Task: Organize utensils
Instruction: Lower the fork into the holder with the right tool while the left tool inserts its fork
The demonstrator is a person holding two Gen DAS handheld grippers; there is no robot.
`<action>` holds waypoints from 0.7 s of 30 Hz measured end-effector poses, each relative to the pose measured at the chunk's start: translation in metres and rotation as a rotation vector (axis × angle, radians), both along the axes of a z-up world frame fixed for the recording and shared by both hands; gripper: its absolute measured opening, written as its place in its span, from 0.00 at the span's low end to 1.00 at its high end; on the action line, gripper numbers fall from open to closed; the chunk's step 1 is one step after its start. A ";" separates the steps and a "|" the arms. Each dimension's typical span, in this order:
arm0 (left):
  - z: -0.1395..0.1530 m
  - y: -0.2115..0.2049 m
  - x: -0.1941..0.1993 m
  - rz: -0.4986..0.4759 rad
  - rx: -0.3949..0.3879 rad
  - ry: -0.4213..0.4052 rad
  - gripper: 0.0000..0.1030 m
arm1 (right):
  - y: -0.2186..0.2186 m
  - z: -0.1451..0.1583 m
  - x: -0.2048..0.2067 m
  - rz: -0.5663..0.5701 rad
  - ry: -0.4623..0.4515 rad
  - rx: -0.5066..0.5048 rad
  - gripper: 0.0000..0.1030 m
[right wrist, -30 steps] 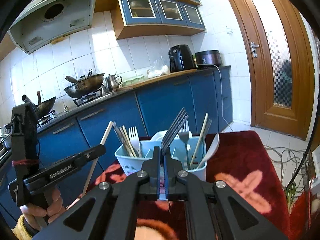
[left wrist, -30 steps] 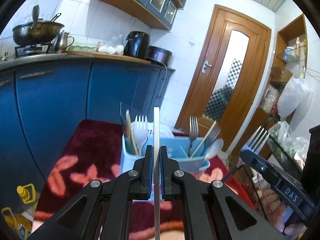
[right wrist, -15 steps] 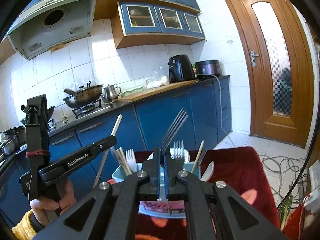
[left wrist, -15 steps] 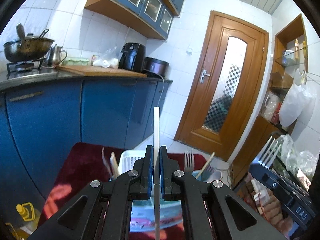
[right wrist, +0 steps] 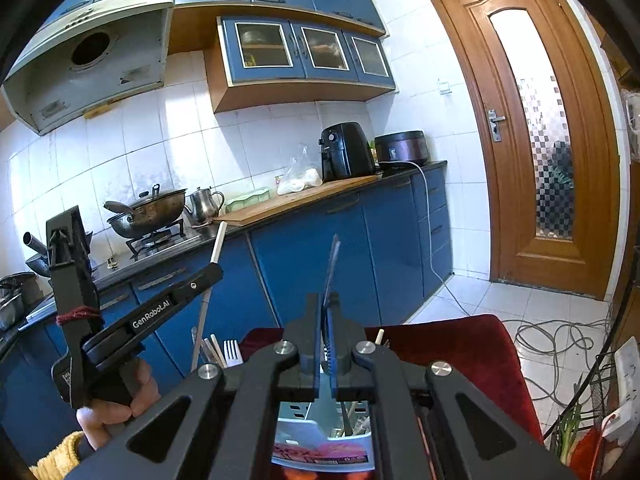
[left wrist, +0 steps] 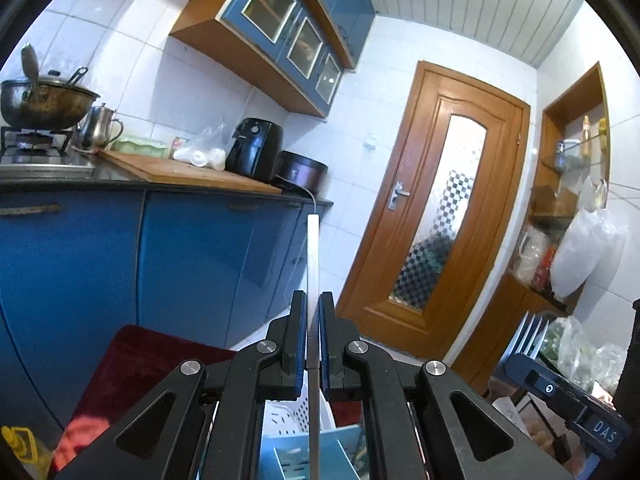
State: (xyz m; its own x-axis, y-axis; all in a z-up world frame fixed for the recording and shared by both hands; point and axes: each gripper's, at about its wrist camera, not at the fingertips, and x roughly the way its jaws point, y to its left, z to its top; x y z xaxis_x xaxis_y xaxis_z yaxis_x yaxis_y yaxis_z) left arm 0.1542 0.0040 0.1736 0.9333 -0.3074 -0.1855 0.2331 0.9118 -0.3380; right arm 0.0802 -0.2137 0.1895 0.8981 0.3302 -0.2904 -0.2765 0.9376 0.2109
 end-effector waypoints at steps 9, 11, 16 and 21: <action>-0.029 0.004 0.014 0.090 -0.026 -0.012 0.06 | 0.004 -0.002 0.020 0.025 0.018 0.017 0.04; -0.034 0.005 0.016 0.116 -0.018 -0.018 0.06 | 0.006 -0.001 0.022 0.032 0.018 0.019 0.04; -0.045 0.004 0.015 0.179 0.000 -0.048 0.06 | 0.011 -0.001 0.025 0.045 0.009 0.019 0.04; -0.051 0.000 0.008 0.235 0.037 -0.095 0.06 | 0.017 0.001 0.030 0.054 0.003 0.025 0.04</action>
State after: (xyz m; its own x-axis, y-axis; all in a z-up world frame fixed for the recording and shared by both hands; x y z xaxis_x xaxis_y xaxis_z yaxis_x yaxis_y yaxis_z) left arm 0.1626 0.0043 0.1224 0.9921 -0.0745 -0.1008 0.0423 0.9561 -0.2899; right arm 0.1102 -0.1967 0.1907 0.8779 0.3857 -0.2838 -0.3262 0.9156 0.2352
